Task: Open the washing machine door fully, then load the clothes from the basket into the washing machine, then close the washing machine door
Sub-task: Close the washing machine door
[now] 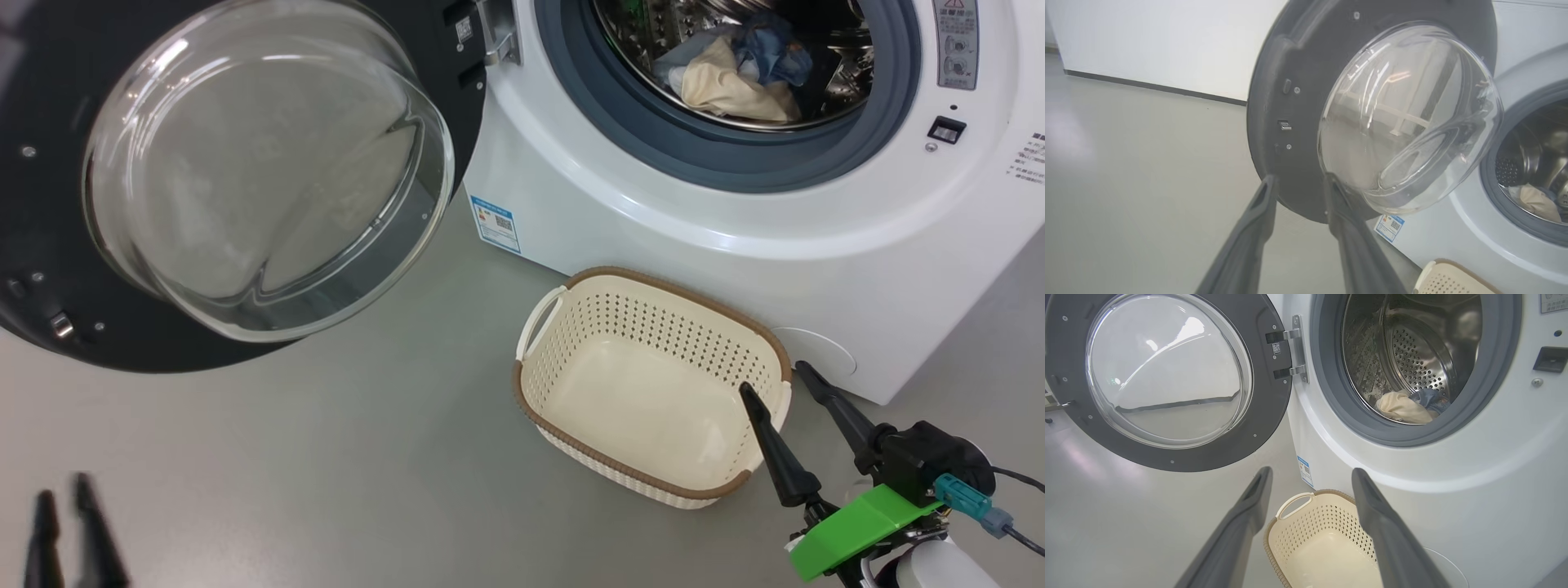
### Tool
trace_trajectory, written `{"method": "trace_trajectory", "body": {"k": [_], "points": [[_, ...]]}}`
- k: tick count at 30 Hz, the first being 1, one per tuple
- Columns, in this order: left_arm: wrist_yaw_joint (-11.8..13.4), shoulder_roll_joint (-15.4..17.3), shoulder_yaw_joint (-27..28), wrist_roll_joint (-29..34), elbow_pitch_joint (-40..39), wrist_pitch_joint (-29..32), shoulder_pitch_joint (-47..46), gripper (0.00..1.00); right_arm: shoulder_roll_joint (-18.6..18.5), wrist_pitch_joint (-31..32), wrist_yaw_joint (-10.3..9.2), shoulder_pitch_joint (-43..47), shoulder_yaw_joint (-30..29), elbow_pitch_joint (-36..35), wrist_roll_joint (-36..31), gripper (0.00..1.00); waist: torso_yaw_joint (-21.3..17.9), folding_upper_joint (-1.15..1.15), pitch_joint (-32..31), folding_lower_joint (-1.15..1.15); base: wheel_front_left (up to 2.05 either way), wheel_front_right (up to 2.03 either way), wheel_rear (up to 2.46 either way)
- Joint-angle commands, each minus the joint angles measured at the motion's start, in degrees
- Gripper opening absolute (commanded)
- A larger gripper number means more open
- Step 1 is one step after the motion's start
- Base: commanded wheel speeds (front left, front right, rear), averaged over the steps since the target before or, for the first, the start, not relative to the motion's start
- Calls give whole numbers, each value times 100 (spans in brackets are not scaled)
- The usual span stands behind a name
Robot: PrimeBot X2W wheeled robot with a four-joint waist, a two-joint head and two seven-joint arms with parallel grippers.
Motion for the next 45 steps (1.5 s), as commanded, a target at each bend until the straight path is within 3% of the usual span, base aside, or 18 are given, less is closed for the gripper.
{"method": "trace_trajectory", "body": {"k": [1, 4, 10, 19, 25, 30, 36, 45], "points": [[2, 114, 252, -301, -274, -37, -306, 0, -54, -46, 25, -126, 89, -144, -1, 100, -49, 0, 62, 0, 0, 0, 0], [2, 181, 314, -787, -377, -37, -445, 0, -52, -46, 25, -131, 89, -150, -12, 100, -96, 0, 120, 0, 0, 0, 0], [2, 777, 596, -2480, -500, -37, -906, 0, -77, -46, 25, -164, 149, -168, -32, 100, -215, 0, 289, 0, 0, 0, 0], [2, 2299, 560, -5172, 22, 138, -1686, 0, -176, -46, 25, -366, 289, -156, -69, 100, -334, 0, 613, 0, 0, 0, 0], [2, 3014, 576, -6451, 635, 749, -2238, 0, -297, -46, 25, -545, 426, -129, -70, 100, -372, 0, 876, 0, 0, 0, 0], [2, 3403, 674, -6993, 1513, 1448, -2704, 0, -414, -46, 25, -678, 511, -139, -78, 100, -395, 0, 1090, 0, 0, 0, 0], [2, 3603, 579, -7246, 2318, 2345, -3120, 0, -554, -46, 25, -806, 622, -147, -89, 100, -419, 0, 1312, 0, 0, 0, 0], [2, 3730, 621, -7164, 2913, 2570, -3542, 0, -752, -46, 25, -940, 749, -217, -111, 100, -433, 0, 1629, 0, 0, 0, 0]]}}
